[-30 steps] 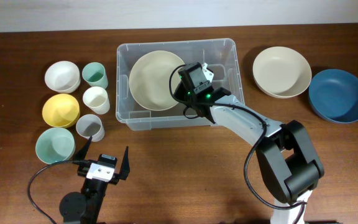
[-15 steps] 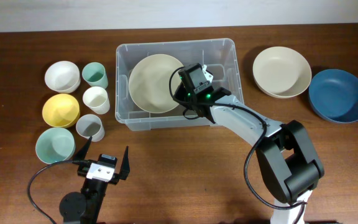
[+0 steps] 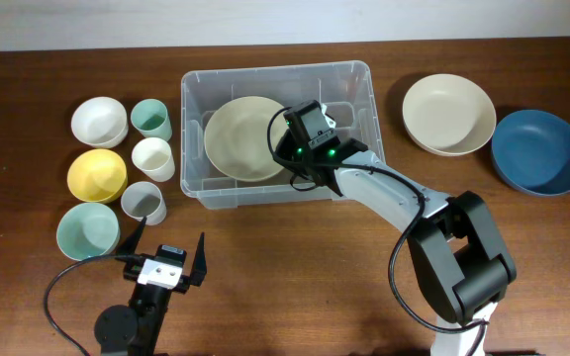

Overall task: Pack container
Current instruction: 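Lower the cream bowl into the container and open the right gripper, then move the right gripper to the rim of the dark teal bowl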

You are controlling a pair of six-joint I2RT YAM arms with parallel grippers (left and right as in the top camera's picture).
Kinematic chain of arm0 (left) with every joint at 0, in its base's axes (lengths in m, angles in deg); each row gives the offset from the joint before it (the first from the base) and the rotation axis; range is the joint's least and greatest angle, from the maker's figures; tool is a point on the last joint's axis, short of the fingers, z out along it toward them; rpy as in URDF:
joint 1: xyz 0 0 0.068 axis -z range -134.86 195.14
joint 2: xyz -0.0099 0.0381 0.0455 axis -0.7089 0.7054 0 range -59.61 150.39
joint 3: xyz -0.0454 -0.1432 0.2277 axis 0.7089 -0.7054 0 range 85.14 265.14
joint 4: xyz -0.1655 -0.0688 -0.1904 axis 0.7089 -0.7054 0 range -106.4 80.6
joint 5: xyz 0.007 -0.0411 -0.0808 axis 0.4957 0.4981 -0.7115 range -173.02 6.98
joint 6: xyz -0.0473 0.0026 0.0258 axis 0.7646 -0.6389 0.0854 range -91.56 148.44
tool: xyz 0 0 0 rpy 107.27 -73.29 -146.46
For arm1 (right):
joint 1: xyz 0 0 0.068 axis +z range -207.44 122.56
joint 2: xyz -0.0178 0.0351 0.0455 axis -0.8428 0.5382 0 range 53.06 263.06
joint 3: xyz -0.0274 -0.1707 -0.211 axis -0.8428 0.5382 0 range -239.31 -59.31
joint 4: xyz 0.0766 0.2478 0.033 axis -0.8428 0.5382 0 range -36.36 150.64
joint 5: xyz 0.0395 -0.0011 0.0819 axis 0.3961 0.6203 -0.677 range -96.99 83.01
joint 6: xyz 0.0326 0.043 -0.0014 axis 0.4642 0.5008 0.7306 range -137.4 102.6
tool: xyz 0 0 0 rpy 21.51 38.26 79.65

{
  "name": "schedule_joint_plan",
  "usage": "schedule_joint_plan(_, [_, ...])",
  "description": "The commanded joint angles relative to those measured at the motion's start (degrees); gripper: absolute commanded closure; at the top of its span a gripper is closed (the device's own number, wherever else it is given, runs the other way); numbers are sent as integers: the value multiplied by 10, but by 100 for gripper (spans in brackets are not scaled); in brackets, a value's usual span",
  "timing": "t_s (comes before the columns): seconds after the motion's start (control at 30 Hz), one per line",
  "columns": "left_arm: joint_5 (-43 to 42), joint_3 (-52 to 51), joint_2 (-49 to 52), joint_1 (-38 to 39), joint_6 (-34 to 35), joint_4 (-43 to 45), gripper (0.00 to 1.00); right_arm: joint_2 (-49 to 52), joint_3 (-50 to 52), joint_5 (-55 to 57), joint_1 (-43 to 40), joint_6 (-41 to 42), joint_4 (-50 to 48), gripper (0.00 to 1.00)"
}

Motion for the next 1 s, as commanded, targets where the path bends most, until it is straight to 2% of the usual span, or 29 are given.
schedule_joint_plan(0.0, [-9,-4,-2,-4,6,0,0,0,-14,-4,-5,-3,0,53])
schedule_joint_plan(0.07, [-9,-4,-2,-4,6,0,0,0,-14,-6,-9,-3,1,47])
schedule_joint_plan(0.2, [-9,-4,-2,-4,6,0,0,0,-14,-8,-16,-3,5,45])
schedule_joint_plan(0.3, [-9,-4,-2,-4,6,0,0,-2,-14,-10,-20,-5,5,40])
schedule_joint_plan(0.37, [-9,-4,-2,-4,6,0,0,-8,-16,0,-22,-25,5,34])
schedule_joint_plan(0.57, [-9,-4,-2,-4,6,0,0,-44,-38,32,-36,-89,16,26])
schedule_joint_plan(0.77, [-9,-4,-2,-4,6,0,0,-96,-108,98,-86,-100,118,17])
schedule_joint_plan(0.97, [-9,-4,-2,-4,6,0,0,-129,-175,177,-204,-95,250,1])
